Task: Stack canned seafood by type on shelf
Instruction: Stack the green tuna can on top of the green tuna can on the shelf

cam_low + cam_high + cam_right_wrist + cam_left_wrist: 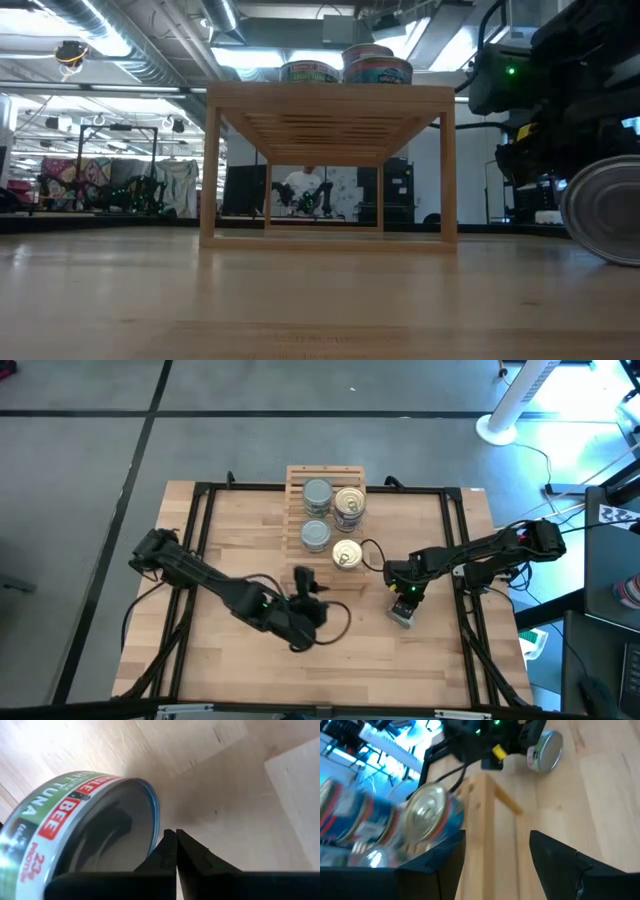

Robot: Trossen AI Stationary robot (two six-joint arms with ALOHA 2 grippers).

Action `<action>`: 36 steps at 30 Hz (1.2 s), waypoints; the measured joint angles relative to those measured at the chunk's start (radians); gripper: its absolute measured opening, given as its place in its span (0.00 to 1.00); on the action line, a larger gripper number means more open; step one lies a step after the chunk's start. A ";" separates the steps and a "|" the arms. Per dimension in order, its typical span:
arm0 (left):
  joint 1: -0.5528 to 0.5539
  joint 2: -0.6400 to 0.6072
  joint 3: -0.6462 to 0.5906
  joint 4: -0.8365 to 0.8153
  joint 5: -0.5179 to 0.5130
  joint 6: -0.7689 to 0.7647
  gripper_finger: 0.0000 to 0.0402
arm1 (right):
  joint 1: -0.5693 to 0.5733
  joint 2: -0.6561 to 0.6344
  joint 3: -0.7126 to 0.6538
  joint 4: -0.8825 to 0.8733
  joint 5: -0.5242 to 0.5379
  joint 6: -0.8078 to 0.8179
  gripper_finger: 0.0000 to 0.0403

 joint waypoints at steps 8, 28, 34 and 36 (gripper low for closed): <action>0.008 0.169 0.000 0.273 0.025 0.133 0.54 | 0.000 -0.001 0.001 0.001 -0.005 0.007 0.01; 0.078 0.499 0.000 1.029 0.188 0.279 0.54 | 0.000 -0.003 0.003 0.006 -0.008 0.061 0.01; 0.089 0.548 0.000 1.160 0.191 0.271 0.54 | 0.000 -0.003 0.003 0.007 -0.011 0.069 0.01; 0.093 0.561 0.000 1.185 0.193 0.265 0.54 | 0.000 -0.003 0.003 0.016 -0.018 0.072 0.01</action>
